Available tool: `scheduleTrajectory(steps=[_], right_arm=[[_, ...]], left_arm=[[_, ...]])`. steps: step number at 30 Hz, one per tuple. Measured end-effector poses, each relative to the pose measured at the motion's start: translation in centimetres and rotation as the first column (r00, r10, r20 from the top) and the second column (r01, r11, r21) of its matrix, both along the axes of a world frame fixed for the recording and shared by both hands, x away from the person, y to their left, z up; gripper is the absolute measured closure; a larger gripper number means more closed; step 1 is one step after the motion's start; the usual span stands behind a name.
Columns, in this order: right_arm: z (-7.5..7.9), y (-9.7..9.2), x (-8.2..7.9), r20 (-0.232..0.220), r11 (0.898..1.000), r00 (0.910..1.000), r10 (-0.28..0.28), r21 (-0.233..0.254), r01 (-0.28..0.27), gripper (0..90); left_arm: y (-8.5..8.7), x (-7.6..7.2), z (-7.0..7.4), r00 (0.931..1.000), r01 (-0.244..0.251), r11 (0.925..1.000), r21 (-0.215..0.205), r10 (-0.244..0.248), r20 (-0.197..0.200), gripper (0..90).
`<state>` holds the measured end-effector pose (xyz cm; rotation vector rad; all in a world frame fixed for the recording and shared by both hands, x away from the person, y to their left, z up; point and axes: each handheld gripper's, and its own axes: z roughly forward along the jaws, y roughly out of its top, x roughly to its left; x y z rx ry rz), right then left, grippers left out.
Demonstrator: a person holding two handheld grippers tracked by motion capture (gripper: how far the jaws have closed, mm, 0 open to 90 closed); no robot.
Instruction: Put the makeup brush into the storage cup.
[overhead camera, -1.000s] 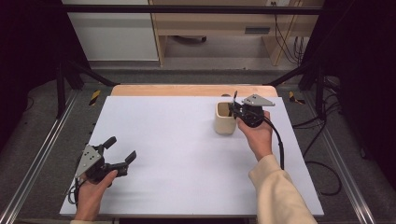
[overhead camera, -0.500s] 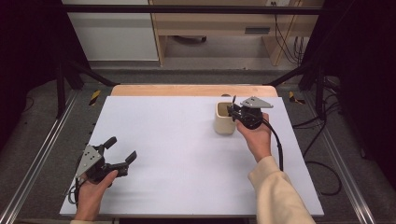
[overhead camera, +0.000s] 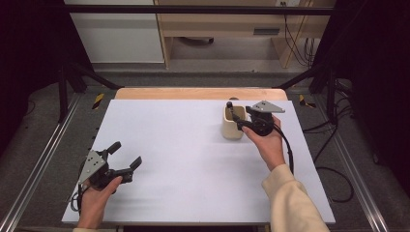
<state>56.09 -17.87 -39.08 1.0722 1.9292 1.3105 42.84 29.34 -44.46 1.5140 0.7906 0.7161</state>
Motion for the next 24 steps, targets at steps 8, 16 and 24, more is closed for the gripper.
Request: scheduleTrajectory(steps=[8, 16, 24], right_arm=[[0.2, 0.2, -0.2, -0.007, 1.0, 0.9999, -0.012, -0.012, 0.012, 17.4], [0.8, 0.0, -0.7, -0.035, 1.0, 0.9994, -0.002, -0.002, 0.002, 8.0], [2.0, -0.7, -1.9, -0.001, 0.999, 0.9999, 0.016, 0.032, -0.016, 7.4]], left_arm=[[0.0, 0.0, 0.0, 1.0, 0.002, 1.0, 0.002, -0.002, 0.0, 4.1], [-0.1, 0.0, 0.0, 1.0, 0.003, 1.0, -0.002, -0.003, -0.003, 3.9], [-0.1, 0.0, 0.0, 1.0, 0.006, 1.0, -0.001, -0.006, -0.003, 3.9]])
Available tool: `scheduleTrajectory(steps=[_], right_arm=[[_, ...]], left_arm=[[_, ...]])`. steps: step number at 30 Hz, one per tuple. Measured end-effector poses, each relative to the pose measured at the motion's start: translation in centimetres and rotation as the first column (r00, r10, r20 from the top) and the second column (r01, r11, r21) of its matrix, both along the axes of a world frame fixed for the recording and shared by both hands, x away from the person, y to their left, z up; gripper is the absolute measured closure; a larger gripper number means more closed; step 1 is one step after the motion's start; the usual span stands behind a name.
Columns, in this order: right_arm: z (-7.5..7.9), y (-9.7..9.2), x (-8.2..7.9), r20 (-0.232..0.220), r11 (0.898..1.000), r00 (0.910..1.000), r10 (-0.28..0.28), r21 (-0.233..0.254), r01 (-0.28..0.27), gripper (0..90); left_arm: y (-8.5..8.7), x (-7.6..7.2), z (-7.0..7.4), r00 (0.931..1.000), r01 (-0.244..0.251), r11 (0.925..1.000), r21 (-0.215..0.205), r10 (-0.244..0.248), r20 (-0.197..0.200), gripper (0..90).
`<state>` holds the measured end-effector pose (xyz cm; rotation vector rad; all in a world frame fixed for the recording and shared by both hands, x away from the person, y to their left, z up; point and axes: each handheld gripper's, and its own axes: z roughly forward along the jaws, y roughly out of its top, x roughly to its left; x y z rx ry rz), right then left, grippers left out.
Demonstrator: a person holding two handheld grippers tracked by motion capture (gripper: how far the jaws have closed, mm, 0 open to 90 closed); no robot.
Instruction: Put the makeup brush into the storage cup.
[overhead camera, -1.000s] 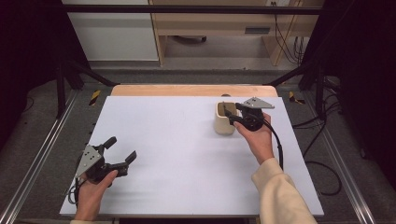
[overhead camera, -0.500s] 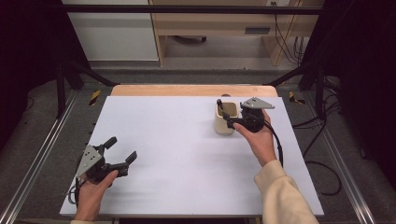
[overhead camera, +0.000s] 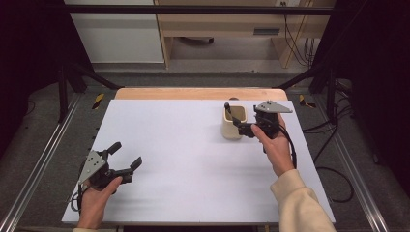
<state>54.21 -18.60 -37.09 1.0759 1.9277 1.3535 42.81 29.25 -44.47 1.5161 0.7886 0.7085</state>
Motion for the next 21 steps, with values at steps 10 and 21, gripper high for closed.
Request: scheduleTrajectory(steps=[10, 21], right_arm=[[0.6, -1.2, -1.6, 0.056, 1.0, 0.9984, -0.007, 0.021, 0.006, 7.7], [0.1, -3.3, -3.0, 0.093, 0.999, 0.9954, -0.023, 0.04, 0.02, 7.9]], left_arm=[[-0.1, -0.1, 0.0, 1.0, 0.007, 1.0, 0.002, -0.007, 0.004, 3.6], [-0.1, -0.1, 0.0, 0.9999, 0.009, 0.9999, 0.005, -0.009, 0.005, 3.4]])
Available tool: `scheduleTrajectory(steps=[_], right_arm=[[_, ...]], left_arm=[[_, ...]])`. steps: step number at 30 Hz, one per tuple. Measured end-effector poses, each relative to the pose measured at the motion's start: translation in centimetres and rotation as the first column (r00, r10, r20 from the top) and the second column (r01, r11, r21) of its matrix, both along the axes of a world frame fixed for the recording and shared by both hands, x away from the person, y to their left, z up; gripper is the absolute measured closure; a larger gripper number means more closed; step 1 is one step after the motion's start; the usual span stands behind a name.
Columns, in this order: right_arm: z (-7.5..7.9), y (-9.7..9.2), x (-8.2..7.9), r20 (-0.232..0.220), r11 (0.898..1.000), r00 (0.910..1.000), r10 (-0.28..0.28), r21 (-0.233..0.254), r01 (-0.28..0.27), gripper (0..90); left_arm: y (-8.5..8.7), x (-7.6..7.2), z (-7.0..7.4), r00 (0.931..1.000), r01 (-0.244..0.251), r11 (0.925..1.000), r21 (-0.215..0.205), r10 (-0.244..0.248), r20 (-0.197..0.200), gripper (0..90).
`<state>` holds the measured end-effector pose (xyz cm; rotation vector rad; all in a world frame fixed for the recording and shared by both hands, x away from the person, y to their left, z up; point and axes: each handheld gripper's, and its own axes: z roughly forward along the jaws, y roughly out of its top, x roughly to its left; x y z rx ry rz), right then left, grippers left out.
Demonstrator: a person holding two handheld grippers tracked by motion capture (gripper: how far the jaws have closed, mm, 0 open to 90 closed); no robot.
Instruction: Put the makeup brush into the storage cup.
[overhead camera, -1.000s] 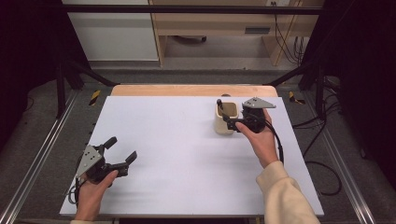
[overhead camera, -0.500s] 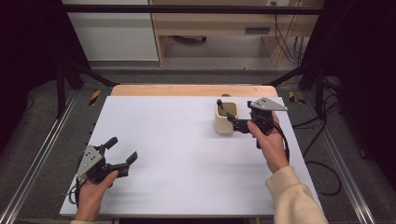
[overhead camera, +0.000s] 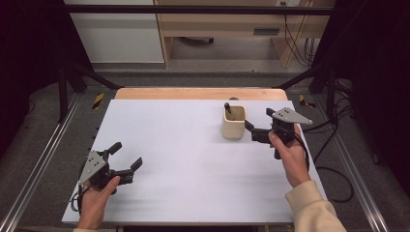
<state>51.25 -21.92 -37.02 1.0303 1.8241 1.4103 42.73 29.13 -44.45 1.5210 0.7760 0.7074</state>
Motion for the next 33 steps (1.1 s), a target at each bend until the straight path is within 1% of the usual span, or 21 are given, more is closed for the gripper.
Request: scheduleTrajectory(steps=[5, 8, 12, 15, 20, 30, 33], right_arm=[[-0.3, -1.0, -0.7, 0.026, 1.0, 0.9996, -0.01, 0.029, 0.009, 7.9], [-0.4, -1.6, -1.1, 0.043, 0.999, 0.999, -0.01, 0.033, 0.009, 7.9], [-0.8, -2.3, -1.8, 0.053, 1.0, 0.9986, -0.006, 0.018, 0.005, 7.8], [-1.1, -2.6, -2.3, 0.06, 1.0, 0.9982, -0.004, 0.018, 0.003, 7.7], [-1.6, -3.2, -2.9, 0.061, 1.0, 0.9981, -0.007, 0.022, 0.005, 7.1], [-3.0, -4.0, -4.2, 0.064, 1.0, 0.9979, -0.001, 0.001, 0.001, 6.7], [-3.4, -4.2, -4.5, 0.068, 1.0, 0.9977, 0.003, 0.003, -0.003, 6.7]], left_arm=[[0.0, 0.0, 0.0, 1.0, 0.001, 1.0, 0.001, -0.001, 0.001, 3.4], [0.0, 0.0, 0.0, 1.0, 0.001, 1.0, 0.003, -0.001, 0.001, 3.4], [-0.1, -0.1, 0.0, 1.0, 0.006, 1.0, 0.002, -0.006, 0.004, 3.3], [0.0, 0.0, 0.0, 1.0, 0.006, 1.0, 0.001, -0.006, 0.005, 3.1], [0.1, -0.1, 0.0, 1.0, 0.005, 1.0, 0.002, -0.005, 0.006, 3.1], [0.1, -0.1, 0.0, 0.9999, 0.014, 0.9999, 0.005, -0.014, 0.007, 3.1], [0.1, -0.1, 0.0, 0.9998, 0.018, 0.9998, 0.007, -0.018, 0.007, 3.1]])
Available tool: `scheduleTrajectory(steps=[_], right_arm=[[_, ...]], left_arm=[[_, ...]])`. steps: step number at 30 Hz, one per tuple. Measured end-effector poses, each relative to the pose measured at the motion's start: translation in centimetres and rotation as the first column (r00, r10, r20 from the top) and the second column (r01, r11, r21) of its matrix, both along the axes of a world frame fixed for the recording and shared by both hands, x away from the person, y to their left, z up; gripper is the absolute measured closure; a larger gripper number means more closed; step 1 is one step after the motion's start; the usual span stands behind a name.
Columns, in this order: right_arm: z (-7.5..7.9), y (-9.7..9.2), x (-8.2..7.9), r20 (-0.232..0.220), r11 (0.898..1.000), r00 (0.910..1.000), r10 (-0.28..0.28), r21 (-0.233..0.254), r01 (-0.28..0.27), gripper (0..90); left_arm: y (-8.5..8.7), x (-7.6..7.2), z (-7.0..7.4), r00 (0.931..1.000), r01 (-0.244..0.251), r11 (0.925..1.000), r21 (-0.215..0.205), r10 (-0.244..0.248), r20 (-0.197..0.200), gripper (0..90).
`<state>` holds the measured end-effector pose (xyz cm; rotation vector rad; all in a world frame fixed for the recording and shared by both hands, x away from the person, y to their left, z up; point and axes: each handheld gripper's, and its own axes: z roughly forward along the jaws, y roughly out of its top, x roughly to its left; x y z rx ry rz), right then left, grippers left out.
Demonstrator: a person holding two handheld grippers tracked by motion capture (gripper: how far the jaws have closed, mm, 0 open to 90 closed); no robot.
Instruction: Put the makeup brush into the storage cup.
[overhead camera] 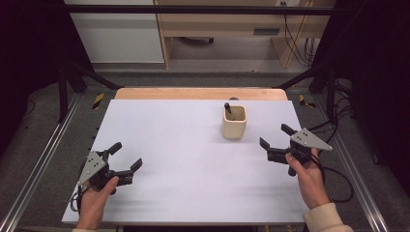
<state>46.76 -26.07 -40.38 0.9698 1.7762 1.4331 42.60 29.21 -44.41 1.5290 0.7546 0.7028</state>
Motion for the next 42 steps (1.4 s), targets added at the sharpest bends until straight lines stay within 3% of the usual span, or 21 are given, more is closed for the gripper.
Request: scheduleTrajectory(steps=[13, 20, 28, 42], right_arm=[[-2.5, 0.1, -1.4, -0.001, 0.997, 0.9985, 0.056, -0.047, -0.056, 4.8], [-3.1, 0.0, -2.0, 0.006, 0.995, 0.9972, 0.074, -0.06, -0.073, 5.0], [-3.4, 0.2, -2.6, 0.008, 0.992, 0.9941, 0.108, -0.064, -0.107, 5.0], [-4.6, 0.6, -3.4, -0.001, 0.989, 0.9898, 0.143, -0.046, -0.143, 4.9]], left_arm=[[-0.6, -0.2, -0.1, 0.9995, 0.031, 0.9992, 0.024, -0.031, -0.002, 3.0], [-1.4, -0.3, -0.2, 0.9975, 0.071, 0.9955, 0.063, -0.07, -0.008, 3.0], [-1.6, -0.6, -0.1, 0.9957, 0.092, 0.9936, 0.064, -0.092, -0.005, 2.9], [0.0, -1.2, 0.1, 0.9955, 0.095, 0.9947, 0.038, -0.095, 0.0, 2.9]])
